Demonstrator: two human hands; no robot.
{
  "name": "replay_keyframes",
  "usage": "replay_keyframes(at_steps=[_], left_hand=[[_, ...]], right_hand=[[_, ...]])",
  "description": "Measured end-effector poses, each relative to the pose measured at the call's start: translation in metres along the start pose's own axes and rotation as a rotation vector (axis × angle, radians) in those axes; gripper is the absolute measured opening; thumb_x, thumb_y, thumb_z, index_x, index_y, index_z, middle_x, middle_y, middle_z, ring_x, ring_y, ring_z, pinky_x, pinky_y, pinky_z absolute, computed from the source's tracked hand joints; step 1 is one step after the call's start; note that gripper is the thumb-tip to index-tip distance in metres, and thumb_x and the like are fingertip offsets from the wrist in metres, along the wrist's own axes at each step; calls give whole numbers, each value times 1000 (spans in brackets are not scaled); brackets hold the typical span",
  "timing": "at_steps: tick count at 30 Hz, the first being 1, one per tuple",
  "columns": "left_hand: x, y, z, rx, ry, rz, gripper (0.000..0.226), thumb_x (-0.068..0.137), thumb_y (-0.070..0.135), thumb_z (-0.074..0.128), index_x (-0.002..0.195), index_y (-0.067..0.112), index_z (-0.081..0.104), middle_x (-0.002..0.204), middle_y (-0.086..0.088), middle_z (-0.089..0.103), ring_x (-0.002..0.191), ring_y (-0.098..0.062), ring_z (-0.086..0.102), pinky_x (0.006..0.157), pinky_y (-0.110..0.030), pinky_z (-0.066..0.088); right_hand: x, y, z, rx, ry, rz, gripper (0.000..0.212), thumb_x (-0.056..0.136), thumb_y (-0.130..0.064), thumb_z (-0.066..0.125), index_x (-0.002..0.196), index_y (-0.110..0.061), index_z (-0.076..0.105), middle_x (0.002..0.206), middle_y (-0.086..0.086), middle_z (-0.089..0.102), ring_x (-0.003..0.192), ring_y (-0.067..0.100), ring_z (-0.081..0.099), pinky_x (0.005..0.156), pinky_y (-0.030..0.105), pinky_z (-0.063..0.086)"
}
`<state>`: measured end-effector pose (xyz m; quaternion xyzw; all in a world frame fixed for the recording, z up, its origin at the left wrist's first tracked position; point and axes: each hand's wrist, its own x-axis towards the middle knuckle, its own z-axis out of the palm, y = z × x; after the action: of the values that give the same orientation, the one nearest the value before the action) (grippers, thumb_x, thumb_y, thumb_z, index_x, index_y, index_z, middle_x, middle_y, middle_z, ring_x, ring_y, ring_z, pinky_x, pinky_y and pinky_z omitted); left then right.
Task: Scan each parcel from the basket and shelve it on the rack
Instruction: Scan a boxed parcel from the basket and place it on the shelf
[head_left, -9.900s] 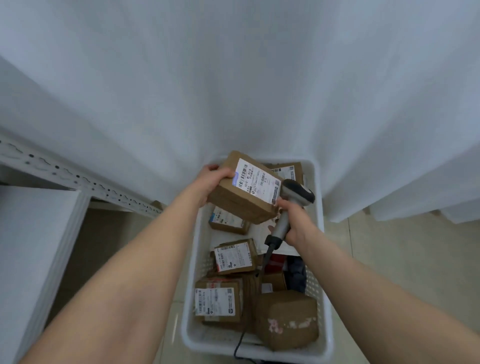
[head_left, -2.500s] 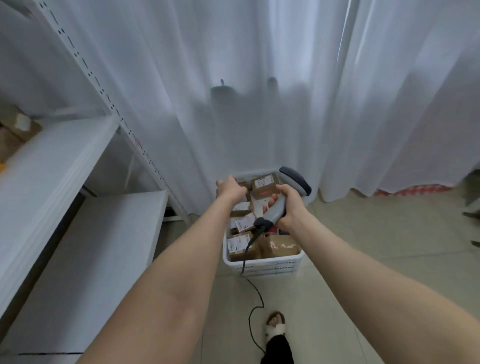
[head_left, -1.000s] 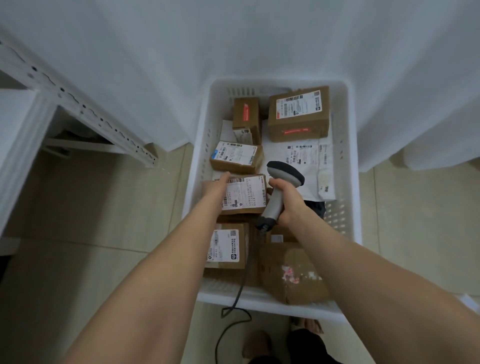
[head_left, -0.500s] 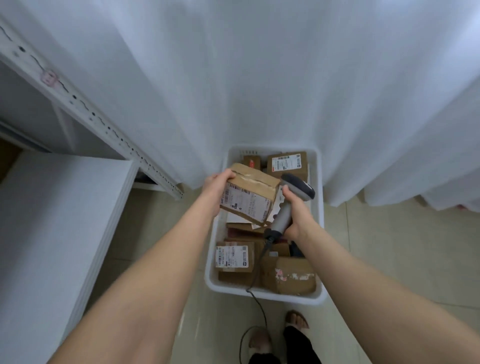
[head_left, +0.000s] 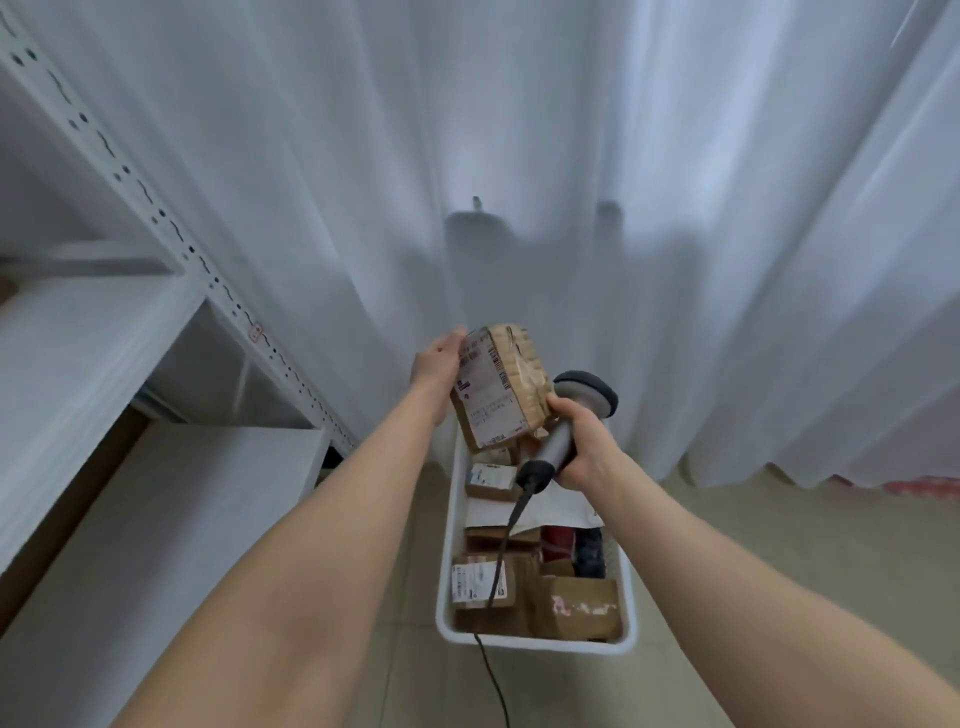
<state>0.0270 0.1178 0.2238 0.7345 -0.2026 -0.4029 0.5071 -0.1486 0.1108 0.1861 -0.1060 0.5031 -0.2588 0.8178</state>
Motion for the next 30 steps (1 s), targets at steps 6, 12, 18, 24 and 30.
replay_keyframes(at_steps=[6,12,18,24,30], left_hand=[[-67,24,-2,-155,-337,-128,70,68,52,72,122,9,58,110,-10,70,102,-26,65,88,-43,52],[-119,21,-4,-149,-401,-163,50,83,29,67,130,24,51,112,-8,69,99,-25,66,70,-44,56],[-157,20,-1,-99,-134,5,75,82,13,71,145,28,33,114,-6,65,87,-21,66,65,-34,53],[-190,11,8,-113,-71,34,65,85,7,69,140,26,39,93,6,66,77,-13,67,51,-22,48],[-219,8,17,-103,-54,36,63,87,8,67,141,21,39,98,0,65,79,-16,65,52,-26,48]], right_hand=[[-51,-19,-1,-7,-41,3,19,87,-28,68,99,-12,68,81,9,76,69,26,73,52,35,57],[-101,-27,-12,-41,-43,-24,19,85,-27,69,85,-8,66,66,5,70,48,19,66,42,29,52],[-145,-39,-29,-115,-62,-236,15,91,-21,64,102,-14,56,63,0,52,50,11,48,48,24,42],[-199,-39,-34,-394,-265,-287,14,91,-22,63,96,-9,59,54,1,55,40,11,51,42,21,45],[-233,-38,-45,-499,-272,-305,12,90,-18,62,88,-7,58,51,1,54,38,11,49,41,19,45]])
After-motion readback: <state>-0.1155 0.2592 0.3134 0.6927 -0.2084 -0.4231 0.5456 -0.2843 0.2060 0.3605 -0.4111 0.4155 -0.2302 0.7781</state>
